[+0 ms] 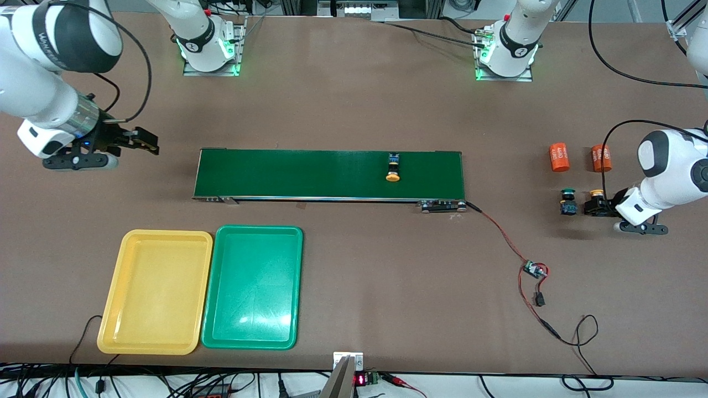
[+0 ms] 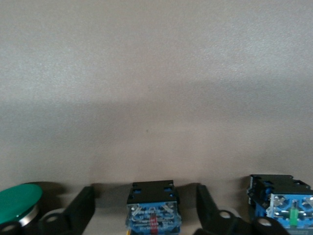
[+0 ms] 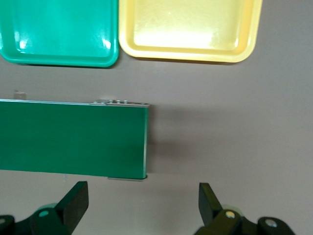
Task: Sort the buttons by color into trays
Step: 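Grasp a green-capped button with the left gripper and lift it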
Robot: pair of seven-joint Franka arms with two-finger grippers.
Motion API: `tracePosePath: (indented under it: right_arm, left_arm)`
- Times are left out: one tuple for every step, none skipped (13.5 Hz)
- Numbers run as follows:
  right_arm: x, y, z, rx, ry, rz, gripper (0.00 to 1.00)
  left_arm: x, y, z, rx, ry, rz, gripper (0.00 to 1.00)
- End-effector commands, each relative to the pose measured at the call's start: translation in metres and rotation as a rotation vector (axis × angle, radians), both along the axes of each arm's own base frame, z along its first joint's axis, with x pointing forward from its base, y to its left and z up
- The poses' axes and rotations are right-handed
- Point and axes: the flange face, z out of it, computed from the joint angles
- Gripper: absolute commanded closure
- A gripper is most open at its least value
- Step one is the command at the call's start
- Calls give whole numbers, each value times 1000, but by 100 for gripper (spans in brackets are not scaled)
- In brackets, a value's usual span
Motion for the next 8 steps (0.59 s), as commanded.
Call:
tracePosePath:
  right_arm:
    - [-8,33,3,-1,-25,-12,0]
    - [-11,52,1,-6,-25,-34,0]
    - [-14,71,-2,-21,-30,-34,0]
    - [-17,85,-7,-29,-32,-26,0]
    - [-22,92,-14,-33,-26,-40,0]
    - [-27,101,-18,-37,-17,-56,0]
    - [-31,110,-22,-41,-11,-71,0]
    - [-35,123,-25,-45,-6,-71,0]
  left_arm:
    - [-4,-3,6,16,54,-20,58]
    - [-4,-2,10,20,62,-22,64]
    - [-2,-2,18,30,59,-24,68]
    - [1,-10,25,31,59,-38,71]
    - [5,-16,39,37,65,-48,71]
    - [11,-26,58,33,73,-54,71]
    - [16,-38,76,27,96,-60,71]
    - [25,-54,100,25,120,-77,71]
